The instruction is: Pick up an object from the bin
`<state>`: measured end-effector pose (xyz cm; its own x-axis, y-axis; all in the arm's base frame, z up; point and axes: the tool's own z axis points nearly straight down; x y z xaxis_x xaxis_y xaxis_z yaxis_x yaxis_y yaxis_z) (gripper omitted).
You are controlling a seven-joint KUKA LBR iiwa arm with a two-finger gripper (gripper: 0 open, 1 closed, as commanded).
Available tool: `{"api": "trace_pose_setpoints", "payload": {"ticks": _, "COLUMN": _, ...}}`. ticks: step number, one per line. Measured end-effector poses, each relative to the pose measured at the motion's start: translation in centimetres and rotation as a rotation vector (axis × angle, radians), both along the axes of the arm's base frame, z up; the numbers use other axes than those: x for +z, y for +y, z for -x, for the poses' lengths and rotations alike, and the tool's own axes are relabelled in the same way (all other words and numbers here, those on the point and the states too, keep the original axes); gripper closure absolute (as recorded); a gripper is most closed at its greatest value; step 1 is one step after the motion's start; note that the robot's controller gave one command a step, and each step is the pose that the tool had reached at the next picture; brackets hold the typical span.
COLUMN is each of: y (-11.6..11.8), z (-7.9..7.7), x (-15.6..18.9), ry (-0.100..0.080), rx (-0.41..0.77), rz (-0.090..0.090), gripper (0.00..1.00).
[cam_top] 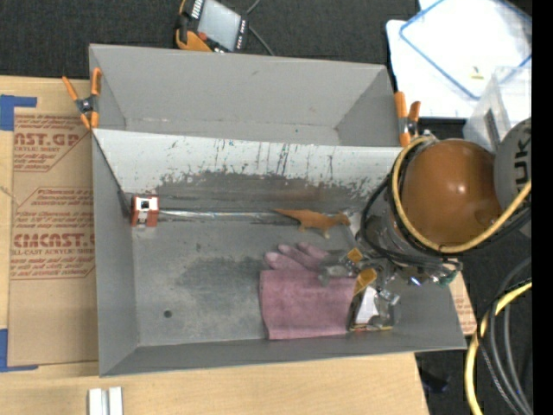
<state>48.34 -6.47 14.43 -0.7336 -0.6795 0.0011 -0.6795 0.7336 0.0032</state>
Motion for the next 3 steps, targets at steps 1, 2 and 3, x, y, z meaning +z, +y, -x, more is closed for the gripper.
{"api": "trace_pose_setpoints", "payload": {"ticks": 1, "y": 10.1, "z": -0.4, "x": -7.5, "ry": -0.002, "rx": 0.477, "rz": -0.010, "gripper": 0.00}}
{"api": "trace_pose_setpoints", "payload": {"ticks": 2, "y": -5.4, "z": -8.3, "x": -7.4, "ry": -0.004, "rx": 0.147, "rz": -0.003, "gripper": 1.00}}
{"api": "trace_pose_setpoints", "payload": {"ticks": 3, "y": -5.3, "z": -8.3, "x": -7.4, "ry": -0.004, "rx": 0.148, "rz": -0.003, "gripper": 1.00}}
